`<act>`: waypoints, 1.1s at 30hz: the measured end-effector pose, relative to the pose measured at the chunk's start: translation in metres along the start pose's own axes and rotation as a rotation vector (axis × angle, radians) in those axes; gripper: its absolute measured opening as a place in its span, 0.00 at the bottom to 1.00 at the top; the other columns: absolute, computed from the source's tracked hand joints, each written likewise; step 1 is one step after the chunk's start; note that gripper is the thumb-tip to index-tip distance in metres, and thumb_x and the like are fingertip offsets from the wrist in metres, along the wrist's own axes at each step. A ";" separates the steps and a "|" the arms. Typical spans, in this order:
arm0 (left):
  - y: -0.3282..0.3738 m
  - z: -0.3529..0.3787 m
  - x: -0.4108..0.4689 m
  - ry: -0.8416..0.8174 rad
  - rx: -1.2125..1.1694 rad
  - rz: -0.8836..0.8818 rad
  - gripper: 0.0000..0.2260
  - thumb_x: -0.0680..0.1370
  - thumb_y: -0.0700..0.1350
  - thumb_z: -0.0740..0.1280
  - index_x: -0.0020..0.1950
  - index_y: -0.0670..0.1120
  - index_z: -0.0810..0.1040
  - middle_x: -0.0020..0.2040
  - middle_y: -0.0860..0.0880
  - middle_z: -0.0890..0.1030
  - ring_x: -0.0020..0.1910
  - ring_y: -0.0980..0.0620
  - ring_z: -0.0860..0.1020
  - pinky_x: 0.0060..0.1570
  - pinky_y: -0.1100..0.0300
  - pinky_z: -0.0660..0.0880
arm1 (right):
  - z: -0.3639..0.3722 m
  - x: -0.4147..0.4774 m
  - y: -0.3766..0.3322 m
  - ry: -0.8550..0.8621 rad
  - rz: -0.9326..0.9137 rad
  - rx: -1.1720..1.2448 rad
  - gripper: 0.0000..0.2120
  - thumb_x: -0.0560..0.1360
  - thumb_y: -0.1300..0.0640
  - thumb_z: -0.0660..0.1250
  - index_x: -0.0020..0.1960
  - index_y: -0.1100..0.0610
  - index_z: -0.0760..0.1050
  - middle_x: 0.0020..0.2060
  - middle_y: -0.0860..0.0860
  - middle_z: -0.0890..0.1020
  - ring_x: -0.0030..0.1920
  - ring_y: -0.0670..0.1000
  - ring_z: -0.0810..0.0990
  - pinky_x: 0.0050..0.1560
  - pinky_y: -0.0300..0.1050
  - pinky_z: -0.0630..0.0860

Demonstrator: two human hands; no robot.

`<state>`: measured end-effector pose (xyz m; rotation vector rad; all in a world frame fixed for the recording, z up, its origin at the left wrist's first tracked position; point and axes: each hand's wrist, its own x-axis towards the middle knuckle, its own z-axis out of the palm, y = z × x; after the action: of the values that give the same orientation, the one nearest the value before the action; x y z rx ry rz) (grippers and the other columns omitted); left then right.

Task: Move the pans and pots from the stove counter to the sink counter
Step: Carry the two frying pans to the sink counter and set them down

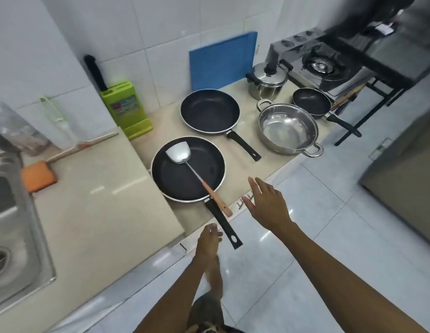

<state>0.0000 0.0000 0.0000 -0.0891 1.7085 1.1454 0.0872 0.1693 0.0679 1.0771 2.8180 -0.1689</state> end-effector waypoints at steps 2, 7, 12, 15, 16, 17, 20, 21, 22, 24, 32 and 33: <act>0.015 0.011 0.023 -0.027 -0.165 -0.111 0.19 0.86 0.51 0.53 0.66 0.39 0.74 0.57 0.37 0.83 0.47 0.43 0.83 0.48 0.52 0.78 | -0.004 0.036 0.014 -0.041 0.007 0.041 0.32 0.83 0.39 0.56 0.81 0.55 0.58 0.78 0.57 0.68 0.75 0.62 0.70 0.70 0.61 0.70; 0.036 0.031 0.054 0.040 -0.293 -0.205 0.21 0.86 0.54 0.54 0.58 0.39 0.77 0.40 0.38 0.82 0.35 0.42 0.82 0.42 0.51 0.82 | -0.007 0.117 0.037 -0.028 -0.011 0.084 0.30 0.82 0.44 0.62 0.77 0.60 0.64 0.73 0.62 0.72 0.68 0.66 0.75 0.62 0.63 0.75; 0.025 0.045 0.065 0.130 -0.303 -0.171 0.25 0.84 0.59 0.54 0.56 0.39 0.77 0.38 0.38 0.80 0.34 0.41 0.80 0.42 0.48 0.81 | 0.004 0.190 0.054 -0.101 0.049 0.174 0.33 0.82 0.45 0.63 0.79 0.63 0.59 0.76 0.65 0.66 0.74 0.68 0.65 0.68 0.65 0.70; 0.021 0.054 0.074 0.184 -0.365 -0.161 0.30 0.81 0.65 0.55 0.51 0.37 0.77 0.36 0.38 0.79 0.32 0.42 0.78 0.35 0.54 0.79 | 0.013 0.235 0.063 -0.188 0.095 0.335 0.33 0.83 0.46 0.62 0.79 0.64 0.57 0.75 0.67 0.66 0.73 0.69 0.66 0.70 0.64 0.68; 0.021 0.058 0.075 0.209 -0.376 -0.169 0.31 0.79 0.66 0.55 0.49 0.37 0.77 0.34 0.39 0.78 0.30 0.43 0.78 0.32 0.56 0.77 | 0.018 0.249 0.065 -0.224 0.112 0.408 0.32 0.83 0.46 0.61 0.79 0.64 0.57 0.74 0.67 0.67 0.73 0.69 0.67 0.70 0.63 0.68; 0.023 0.061 0.076 0.245 -0.389 -0.184 0.33 0.79 0.66 0.55 0.50 0.35 0.78 0.33 0.40 0.78 0.29 0.45 0.77 0.30 0.58 0.76 | 0.022 0.263 0.066 -0.257 0.136 0.483 0.31 0.84 0.47 0.61 0.79 0.64 0.58 0.74 0.67 0.69 0.72 0.68 0.68 0.70 0.62 0.68; 0.028 0.070 0.080 0.365 -0.427 -0.232 0.34 0.80 0.66 0.55 0.52 0.33 0.79 0.33 0.41 0.79 0.28 0.45 0.76 0.29 0.57 0.75 | 0.033 0.294 0.067 -0.331 0.235 0.741 0.23 0.84 0.47 0.59 0.73 0.62 0.67 0.60 0.63 0.81 0.55 0.63 0.83 0.58 0.57 0.78; 0.033 0.075 0.080 0.414 -0.430 -0.238 0.35 0.80 0.67 0.56 0.51 0.33 0.79 0.33 0.40 0.79 0.29 0.43 0.76 0.31 0.55 0.75 | 0.038 0.302 0.066 -0.374 0.246 0.821 0.20 0.84 0.46 0.59 0.68 0.60 0.71 0.52 0.60 0.84 0.44 0.58 0.85 0.47 0.54 0.83; 0.037 0.080 0.080 0.469 -0.416 -0.233 0.35 0.80 0.66 0.55 0.51 0.33 0.79 0.34 0.40 0.79 0.31 0.42 0.77 0.32 0.55 0.76 | 0.041 0.309 0.066 -0.423 0.252 0.880 0.18 0.84 0.45 0.58 0.62 0.59 0.73 0.45 0.58 0.84 0.35 0.53 0.83 0.36 0.50 0.83; 0.048 0.087 0.077 0.547 -0.367 -0.231 0.34 0.80 0.66 0.53 0.45 0.35 0.79 0.32 0.41 0.79 0.31 0.42 0.77 0.33 0.54 0.76 | 0.048 0.317 0.071 -0.518 0.276 0.983 0.18 0.83 0.42 0.59 0.53 0.58 0.74 0.38 0.56 0.82 0.26 0.50 0.79 0.25 0.43 0.78; 0.067 0.101 0.080 0.760 -0.189 -0.230 0.32 0.82 0.65 0.52 0.31 0.44 0.77 0.28 0.46 0.80 0.30 0.45 0.79 0.36 0.51 0.77 | 0.059 0.330 0.081 -0.695 0.354 1.163 0.17 0.81 0.44 0.61 0.41 0.56 0.72 0.25 0.51 0.71 0.20 0.48 0.66 0.21 0.40 0.67; 0.068 0.103 0.080 0.780 -0.164 -0.238 0.32 0.82 0.65 0.52 0.30 0.45 0.76 0.28 0.45 0.80 0.31 0.45 0.80 0.36 0.51 0.78 | 0.059 0.329 0.081 -0.658 0.356 1.144 0.18 0.82 0.45 0.61 0.39 0.55 0.71 0.25 0.50 0.70 0.20 0.48 0.65 0.20 0.40 0.66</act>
<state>-0.0019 0.1459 -0.0194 -0.9178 2.1832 1.1390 -0.0980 0.4361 -0.0452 1.2747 1.7675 -1.8199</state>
